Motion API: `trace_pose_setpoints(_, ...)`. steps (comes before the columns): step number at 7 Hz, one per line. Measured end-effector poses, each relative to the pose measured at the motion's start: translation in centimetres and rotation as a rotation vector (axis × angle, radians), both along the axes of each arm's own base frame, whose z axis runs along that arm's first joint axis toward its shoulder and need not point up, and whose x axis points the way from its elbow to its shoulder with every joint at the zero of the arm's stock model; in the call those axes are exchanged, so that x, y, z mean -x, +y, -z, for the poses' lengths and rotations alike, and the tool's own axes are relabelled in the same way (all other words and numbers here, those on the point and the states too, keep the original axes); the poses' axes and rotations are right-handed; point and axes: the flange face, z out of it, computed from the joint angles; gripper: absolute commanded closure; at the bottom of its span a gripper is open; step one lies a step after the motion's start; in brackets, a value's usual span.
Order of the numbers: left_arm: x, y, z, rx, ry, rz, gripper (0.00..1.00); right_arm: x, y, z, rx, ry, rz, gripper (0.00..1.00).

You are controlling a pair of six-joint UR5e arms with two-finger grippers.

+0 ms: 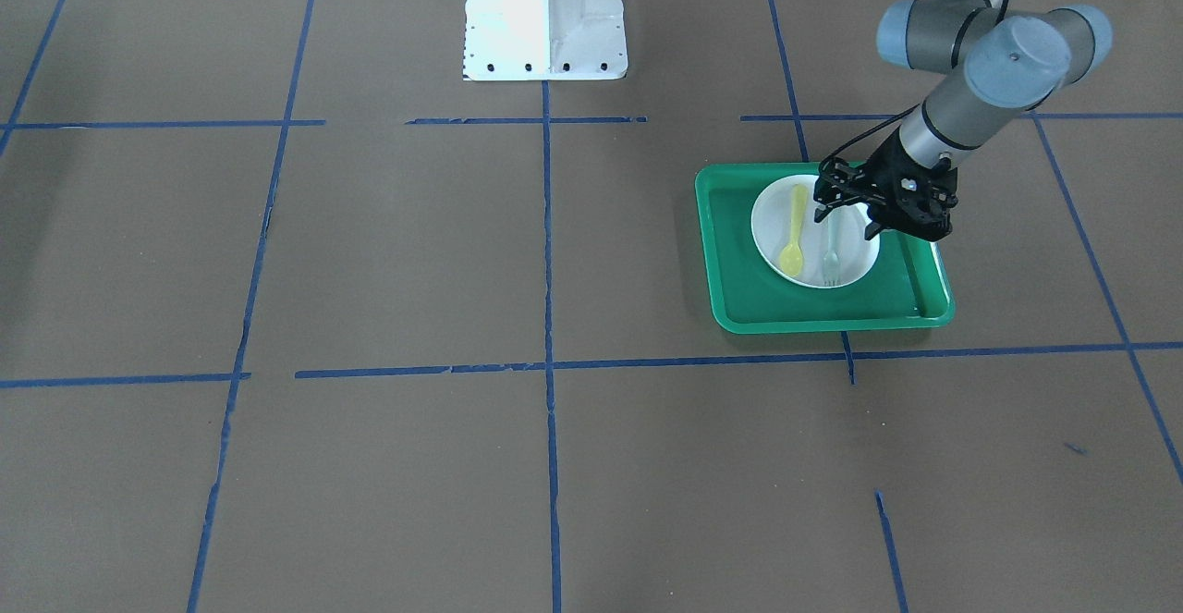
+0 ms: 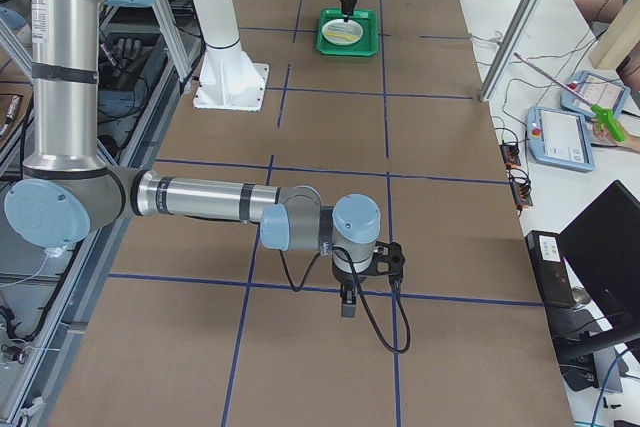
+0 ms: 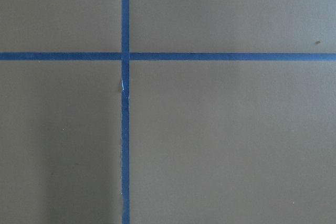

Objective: Place spoon
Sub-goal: 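Move the left gripper over the yellow spoon on the white plate, then lower the left gripper and close it on the yellow spoon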

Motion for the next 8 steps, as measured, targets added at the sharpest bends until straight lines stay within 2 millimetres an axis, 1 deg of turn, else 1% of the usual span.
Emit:
trace_pose_setpoints(1, -1.7, 0.0, 0.2, 0.002, -0.004, -0.008, 0.26, 0.0, 0.0, 0.0, 0.0, 0.0, 0.0, 0.0)
trace_pose_setpoints(3, -3.8, -0.1, 0.0, -0.005, -0.026, -0.008, 0.3, 0.0, 0.0, 0.0, 0.0, -0.001, 0.0, 0.0)
trace_pose_setpoints(5, -4.9, 0.4, -0.6, 0.0, -0.042, -0.015, 0.35, 0.0, 0.0, 0.0, 0.0, -0.001, 0.0, 0.0)
trace_pose_setpoints(6, -5.3, 0.6, -0.8, 0.008, -0.045, -0.017, 0.4, 0.0, 0.0, 0.0, 0.0, -0.001, 0.0, 0.0)
trace_pose_setpoints(8, -5.5, 0.8, -0.9, 0.013, -0.046, -0.019, 0.64, 0.0, 0.0, 0.0, 0.0, -0.001, 0.0, 0.0)
